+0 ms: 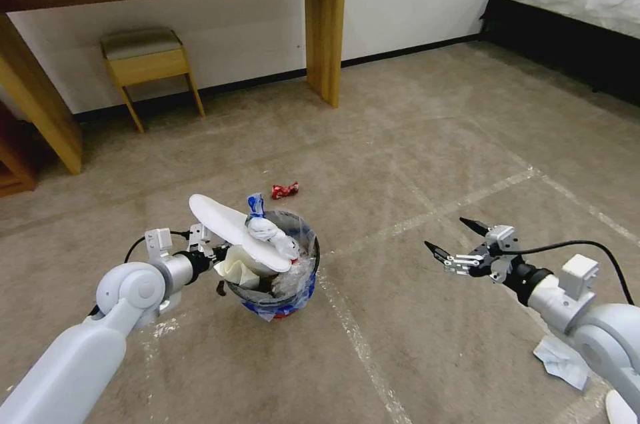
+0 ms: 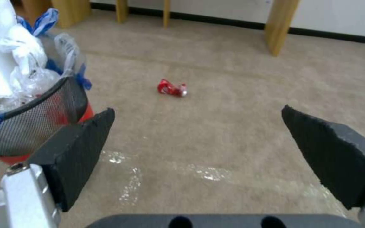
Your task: Pick up the trash bin and place the garbage on the floor into it.
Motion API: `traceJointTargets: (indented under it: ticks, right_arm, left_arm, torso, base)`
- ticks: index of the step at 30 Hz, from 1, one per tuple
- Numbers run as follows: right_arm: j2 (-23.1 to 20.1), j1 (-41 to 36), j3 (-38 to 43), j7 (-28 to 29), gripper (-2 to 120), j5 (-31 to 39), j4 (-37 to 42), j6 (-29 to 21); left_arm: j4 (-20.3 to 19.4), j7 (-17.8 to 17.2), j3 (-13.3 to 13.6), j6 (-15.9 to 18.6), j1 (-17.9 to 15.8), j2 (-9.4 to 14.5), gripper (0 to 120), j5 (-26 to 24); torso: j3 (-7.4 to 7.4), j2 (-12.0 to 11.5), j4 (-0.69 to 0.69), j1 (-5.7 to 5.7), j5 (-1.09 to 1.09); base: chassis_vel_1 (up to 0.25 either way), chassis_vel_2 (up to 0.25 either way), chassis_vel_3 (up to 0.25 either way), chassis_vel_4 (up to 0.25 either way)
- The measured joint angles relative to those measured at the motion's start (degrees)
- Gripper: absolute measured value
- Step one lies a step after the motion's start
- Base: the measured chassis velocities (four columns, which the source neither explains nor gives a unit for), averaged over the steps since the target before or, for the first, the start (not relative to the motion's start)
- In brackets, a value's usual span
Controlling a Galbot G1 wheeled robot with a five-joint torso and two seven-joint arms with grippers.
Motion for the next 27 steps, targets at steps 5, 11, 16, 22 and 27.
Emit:
traceJointTargets:
  ticks: [5, 11, 16, 22, 27]
  right_arm:
    - [-0.7, 0.1, -0.1, 0.1, 100, 0.1, -0.1, -0.2]
    - [-1.0, -0.4, 0.6, 0.1, 100, 0.2, 0.2, -0.4]
    - [0.0, -1.8, 2.2, 0.2, 100, -0.6, 0.4, -0.1]
    - [1.0, -2.9, 2.5, 0.6, 100, -1.9, 0.6, 0.4]
    - [1.0, -2.8, 2.1, 0.2, 100, -2.7, 0.5, 0.5]
  left_arm:
    - [0.0, 0.1, 0.1, 0.0, -0.4, -0.6, 1, 0.2]
    - [0.0, 0.2, 0.7, -0.2, -0.5, -1.3, 1, 1.0]
    - [0.2, 0.3, 1.3, -0.5, -0.5, -1.1, 1, 2.3]
    - [-0.3, 0.3, 1.1, -0.5, -0.2, -0.4, 1, 2.3]
    - [-1.2, 0.3, 0.4, -0.6, 1.0, 0.0, 1, 2.7]
  torso:
    - [0.0, 0.0, -0.01, 0.0, 0.01]
    - [0.0, 0.0, 0.0, 0.0, 0.01]
    - [0.0, 0.0, 0.03, 0.0, 0.0]
    - [0.0, 0.0, -0.06, 0.0, 0.0]
    - [0.0, 0.0, 0.01, 0.0, 0.0]
  base:
    - [0.074, 0.065, 0.06, 0.068]
    - [0.093, 0.084, 0.096, 0.091]
    - [0.06, 0.058, 0.06, 0.063]
    - [0.0, 0.0, 0.0, 0.0]
    - [0.0, 0.0, 0.0, 0.0]
